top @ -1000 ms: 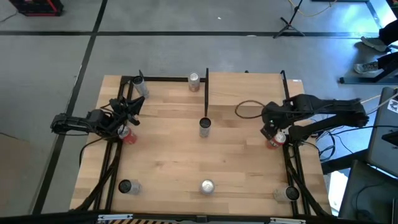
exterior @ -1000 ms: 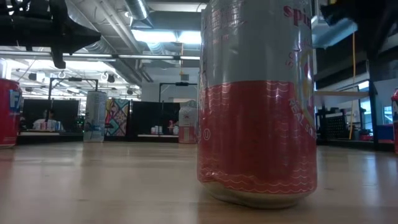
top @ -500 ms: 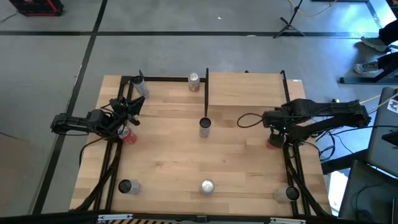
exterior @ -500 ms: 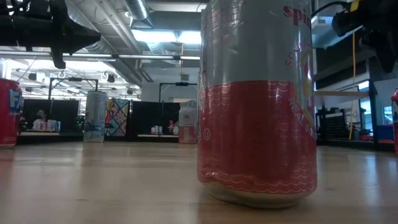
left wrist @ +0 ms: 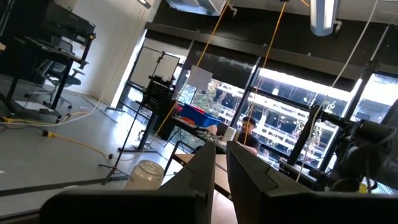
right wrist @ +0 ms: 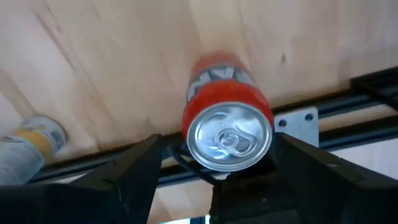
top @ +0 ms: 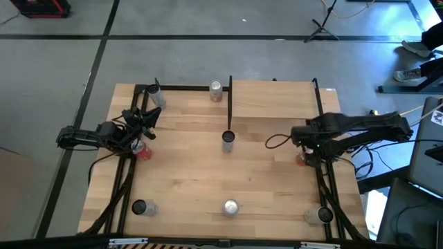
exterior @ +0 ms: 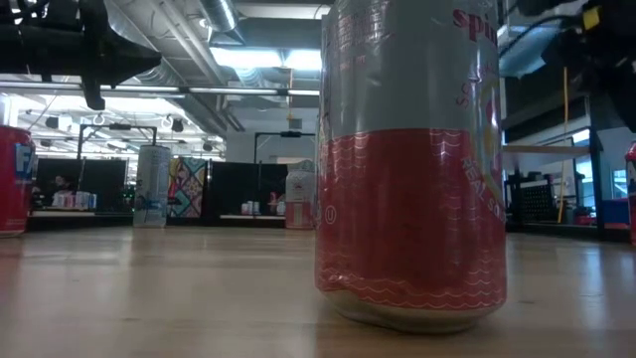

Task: Place canned beverage on shelf
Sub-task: Put the left red soda can on the shelf

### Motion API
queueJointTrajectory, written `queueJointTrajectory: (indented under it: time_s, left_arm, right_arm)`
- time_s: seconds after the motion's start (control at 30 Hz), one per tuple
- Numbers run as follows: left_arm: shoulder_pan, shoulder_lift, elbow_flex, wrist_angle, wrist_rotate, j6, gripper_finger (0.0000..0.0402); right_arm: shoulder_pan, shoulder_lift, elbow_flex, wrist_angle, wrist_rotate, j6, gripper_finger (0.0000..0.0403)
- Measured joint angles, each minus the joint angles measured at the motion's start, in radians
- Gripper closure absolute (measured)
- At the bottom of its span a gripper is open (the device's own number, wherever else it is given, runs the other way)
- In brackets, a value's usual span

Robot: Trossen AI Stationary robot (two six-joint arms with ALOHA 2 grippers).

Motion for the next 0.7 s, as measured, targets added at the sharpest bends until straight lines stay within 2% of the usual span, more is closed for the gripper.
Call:
queueJointTrajectory:
  time_s: [0.27, 0.43, 0.7]
  left_arm:
    - [0.000, 0.000, 0.000, 0.000, 0.000, 0.000, 0.0366]
    - [0.000, 0.000, 0.000, -0.025, 0.000, 0.000, 0.0366]
    - [0.000, 0.000, 0.000, -0.033, 0.000, 0.000, 0.0366]
  right_arm:
    - [0.000, 0.000, -0.022, 0.001, 0.047, 0.002, 0.0107]
    - [0.000, 0.000, -0.022, 0.001, 0.010, 0.029, 0.0107]
    - [-0.001, 0.000, -0.022, 0.000, 0.016, 0.058, 0.0107]
